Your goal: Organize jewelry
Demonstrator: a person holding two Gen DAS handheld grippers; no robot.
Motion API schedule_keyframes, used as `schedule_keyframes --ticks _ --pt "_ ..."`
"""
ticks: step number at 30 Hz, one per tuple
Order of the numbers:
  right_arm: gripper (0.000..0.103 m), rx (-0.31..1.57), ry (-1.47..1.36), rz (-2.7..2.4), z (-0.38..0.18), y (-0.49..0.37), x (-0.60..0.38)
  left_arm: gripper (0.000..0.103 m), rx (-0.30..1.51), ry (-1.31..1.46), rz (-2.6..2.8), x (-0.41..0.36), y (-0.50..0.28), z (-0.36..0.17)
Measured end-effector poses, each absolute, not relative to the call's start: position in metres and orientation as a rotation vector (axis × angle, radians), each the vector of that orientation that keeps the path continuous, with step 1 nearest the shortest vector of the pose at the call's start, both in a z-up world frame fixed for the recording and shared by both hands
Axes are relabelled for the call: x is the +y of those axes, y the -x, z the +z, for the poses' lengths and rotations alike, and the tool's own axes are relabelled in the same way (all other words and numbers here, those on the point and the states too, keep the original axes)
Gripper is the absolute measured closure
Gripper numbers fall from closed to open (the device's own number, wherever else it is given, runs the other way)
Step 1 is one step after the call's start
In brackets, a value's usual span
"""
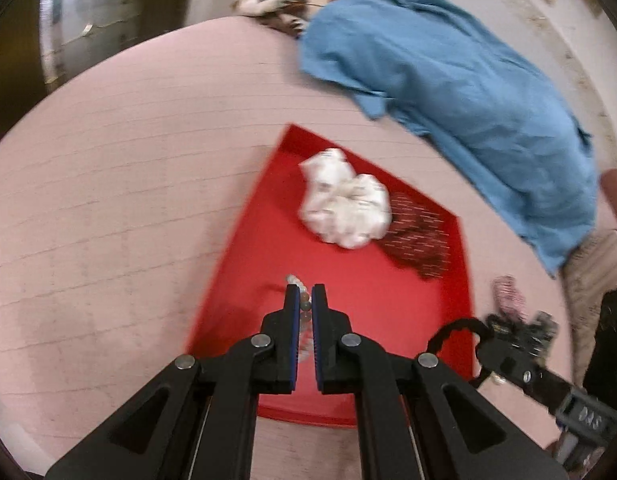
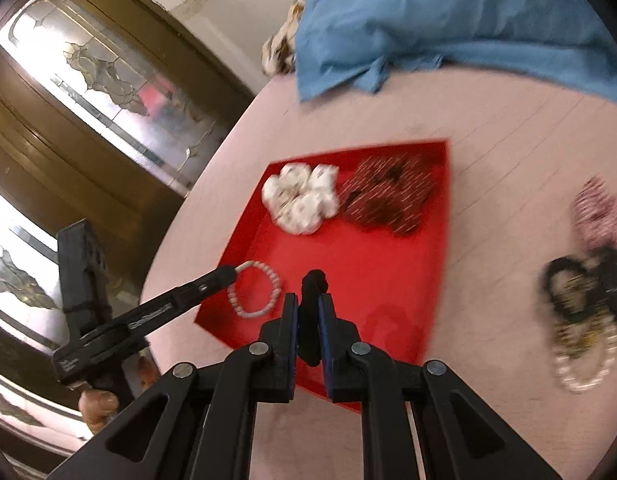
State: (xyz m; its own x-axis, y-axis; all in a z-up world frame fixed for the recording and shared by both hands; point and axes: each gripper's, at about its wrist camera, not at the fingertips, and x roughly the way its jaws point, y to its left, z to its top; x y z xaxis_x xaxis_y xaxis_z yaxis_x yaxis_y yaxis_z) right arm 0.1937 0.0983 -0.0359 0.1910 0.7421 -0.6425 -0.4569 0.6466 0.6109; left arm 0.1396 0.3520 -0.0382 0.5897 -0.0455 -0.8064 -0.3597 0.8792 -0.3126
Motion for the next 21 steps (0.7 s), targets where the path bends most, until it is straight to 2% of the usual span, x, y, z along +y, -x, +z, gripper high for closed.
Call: schedule_keyframes --ticks 6,16,19,20,21 --pt "0.091 1.15 -0.267 0.818 -0.065 -0.193 0.118 0.098 0.936 0.469 0.246 0.361 -0.139 -0.042" --pt "0.09 1.158 -0.161 0.752 -0.078 -0.191 0.112 0.097 0.921 0.493 0.229 0.359 -0.138 -0.038" --pt "0.09 1.149 -0.135 0.73 -0.078 -0.188 0.111 0.078 0.9 0.487 0.212 0.354 -0.137 -0.032" --pt "0.088 1.142 -0.123 0.724 -0.077 -0.186 0.11 0.068 0.887 0.484 0.208 0.352 -0.135 -0.029" --pt "0.081 1.133 -0.111 0.719 -0.075 -0.184 0.11 0.064 0.873 0.484 0.206 0.35 -0.135 -0.026"
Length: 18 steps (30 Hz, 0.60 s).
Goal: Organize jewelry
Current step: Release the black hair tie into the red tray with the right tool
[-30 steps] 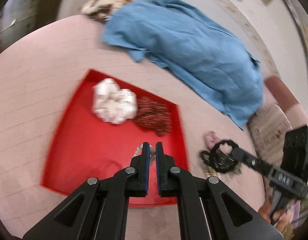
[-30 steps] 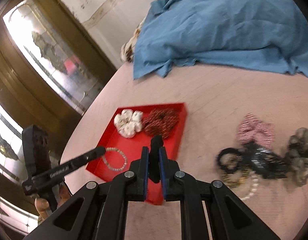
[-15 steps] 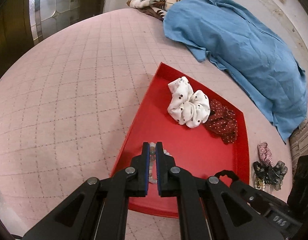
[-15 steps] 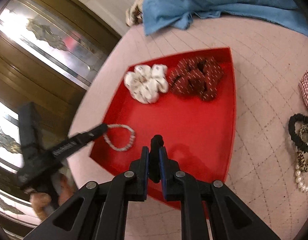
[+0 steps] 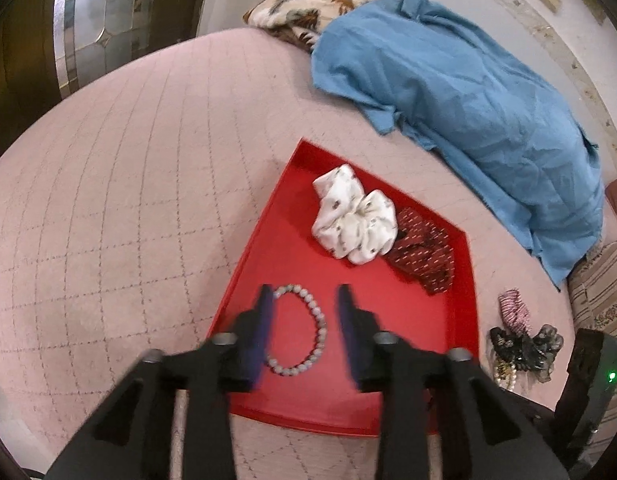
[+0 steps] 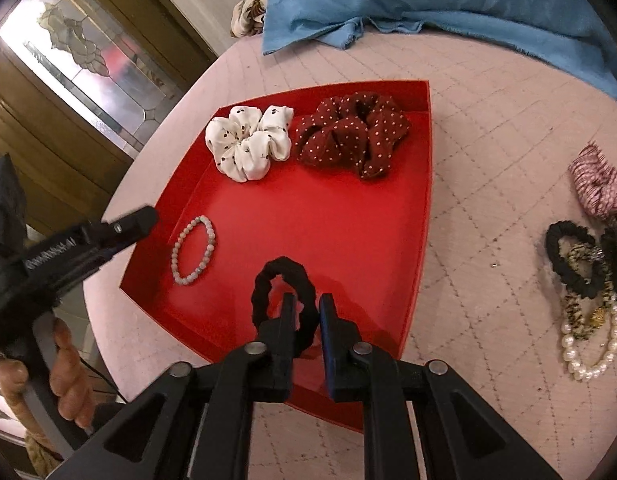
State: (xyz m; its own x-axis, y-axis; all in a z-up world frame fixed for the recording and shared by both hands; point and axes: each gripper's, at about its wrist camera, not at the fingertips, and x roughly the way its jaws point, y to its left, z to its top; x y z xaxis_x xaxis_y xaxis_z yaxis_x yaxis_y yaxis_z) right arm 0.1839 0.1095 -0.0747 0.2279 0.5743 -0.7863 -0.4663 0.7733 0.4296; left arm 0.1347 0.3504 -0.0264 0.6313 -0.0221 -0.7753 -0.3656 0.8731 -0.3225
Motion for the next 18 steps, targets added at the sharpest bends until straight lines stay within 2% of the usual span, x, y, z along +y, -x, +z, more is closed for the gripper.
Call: schedule_keyframes --ticks 1,4,12,18 --pt "0.072 1.127 -0.103 0.715 -0.073 -0.183 0.11 0.063 0.853 0.486 0.199 0.349 -0.133 -0.022" --pt "0.059 1.092 -0.082 0.709 -0.065 -0.177 0.105 0.06 0.813 0.486 0.184 0.344 -0.13 -0.012" --pt "0.057 1.0 -0.098 0.711 -0.038 -0.158 0.078 0.052 0.771 0.436 0.214 0.327 -0.13 -0.001" --pt "0.051 0.928 -0.081 0.665 -0.023 -0.136 0.023 0.052 0.785 0.365 0.224 0.304 -0.132 -0.001"
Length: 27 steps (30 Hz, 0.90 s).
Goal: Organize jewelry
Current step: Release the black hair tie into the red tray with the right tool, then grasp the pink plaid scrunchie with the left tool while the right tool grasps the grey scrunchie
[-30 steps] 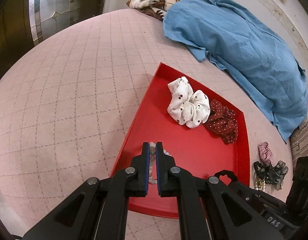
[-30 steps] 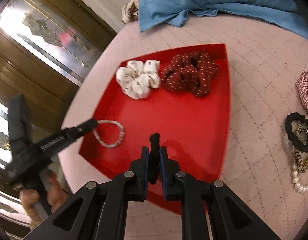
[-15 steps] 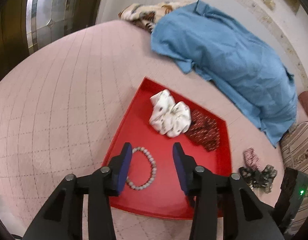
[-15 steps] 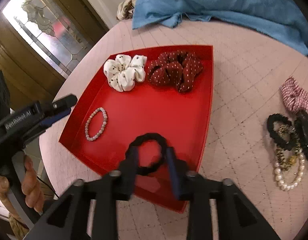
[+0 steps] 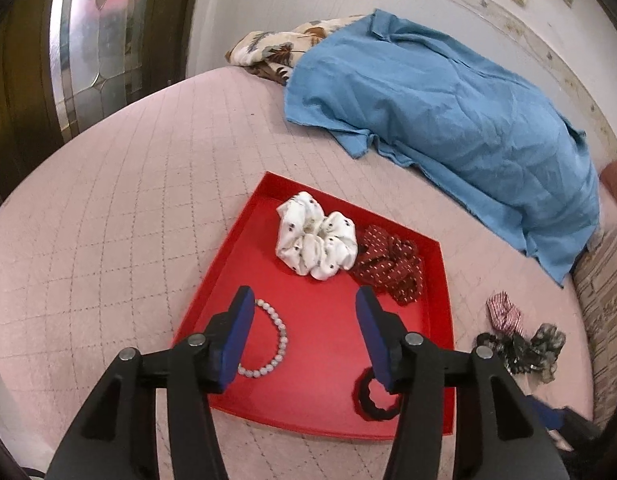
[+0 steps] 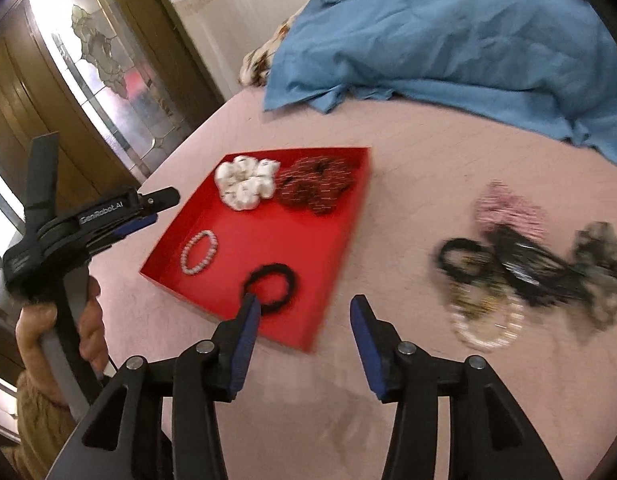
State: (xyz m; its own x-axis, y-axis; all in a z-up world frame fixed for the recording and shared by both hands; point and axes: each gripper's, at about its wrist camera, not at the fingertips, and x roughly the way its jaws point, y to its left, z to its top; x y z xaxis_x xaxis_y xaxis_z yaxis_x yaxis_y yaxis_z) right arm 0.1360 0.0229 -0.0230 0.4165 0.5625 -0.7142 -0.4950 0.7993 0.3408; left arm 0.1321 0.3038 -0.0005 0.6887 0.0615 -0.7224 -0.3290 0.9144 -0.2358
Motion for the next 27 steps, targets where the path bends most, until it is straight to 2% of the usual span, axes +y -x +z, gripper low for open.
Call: schedule_keyframes --ticks 7,14,22,27 --pt "0.047 0.894 -0.028 0.475 -0.029 -0.123 -0.08 0.049 0.787 0.269 0.155 0.26 -0.125 -0.004" --pt "0.047 0.896 -0.131 0.315 -0.04 -0.135 -0.172 0.049 0.841 0.221 0.09 0.202 -0.116 -0.008" --pt "0.045 0.862 -0.244 0.28 -0.047 -0.159 -0.216 0.049 0.878 0.072 -0.013 0.129 -0.135 0.008" --pt "0.045 0.83 -0.343 0.278 -0.052 -0.181 -0.232 0.049 0.918 0.092 -0.063 0.104 -0.172 0.008"
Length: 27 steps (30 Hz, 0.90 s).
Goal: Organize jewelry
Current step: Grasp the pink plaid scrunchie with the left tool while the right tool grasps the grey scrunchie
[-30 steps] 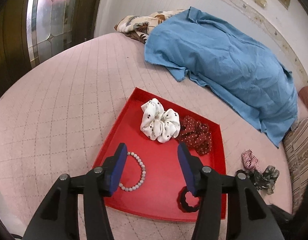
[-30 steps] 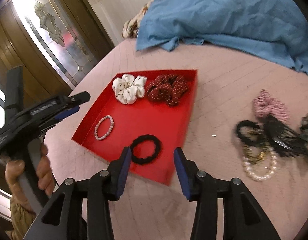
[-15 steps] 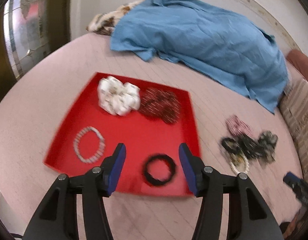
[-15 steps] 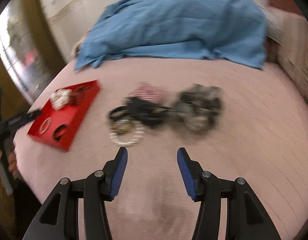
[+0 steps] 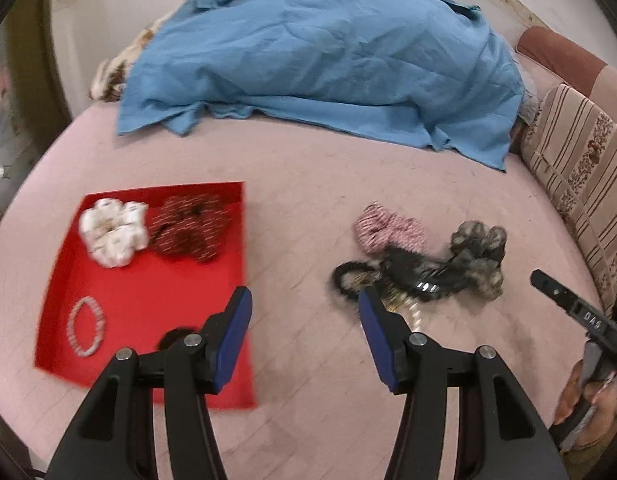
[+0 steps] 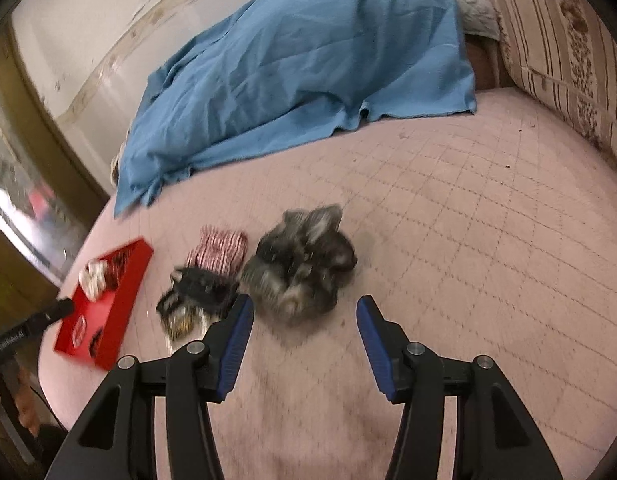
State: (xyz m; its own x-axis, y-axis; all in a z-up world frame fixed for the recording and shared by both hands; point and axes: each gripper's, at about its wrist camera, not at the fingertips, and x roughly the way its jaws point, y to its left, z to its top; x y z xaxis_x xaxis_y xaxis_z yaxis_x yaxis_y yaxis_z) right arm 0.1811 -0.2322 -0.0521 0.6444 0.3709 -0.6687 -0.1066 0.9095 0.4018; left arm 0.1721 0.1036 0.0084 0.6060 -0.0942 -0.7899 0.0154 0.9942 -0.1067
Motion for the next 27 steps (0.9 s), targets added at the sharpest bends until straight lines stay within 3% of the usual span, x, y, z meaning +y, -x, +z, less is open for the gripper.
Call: schedule_keyframes --ticks 15,27 --pt "0.042 0.838 -0.496 0.314 -0.098 -0.24 -0.26 0.048 1.087 0.117 -0.141 0.029 -0.296 -0.049" --pt "0.042 0.853 -0.526 0.368 -0.106 -0.265 -0.259 0.048 1.161 0.059 -0.158 0.008 -0.322 -0.084"
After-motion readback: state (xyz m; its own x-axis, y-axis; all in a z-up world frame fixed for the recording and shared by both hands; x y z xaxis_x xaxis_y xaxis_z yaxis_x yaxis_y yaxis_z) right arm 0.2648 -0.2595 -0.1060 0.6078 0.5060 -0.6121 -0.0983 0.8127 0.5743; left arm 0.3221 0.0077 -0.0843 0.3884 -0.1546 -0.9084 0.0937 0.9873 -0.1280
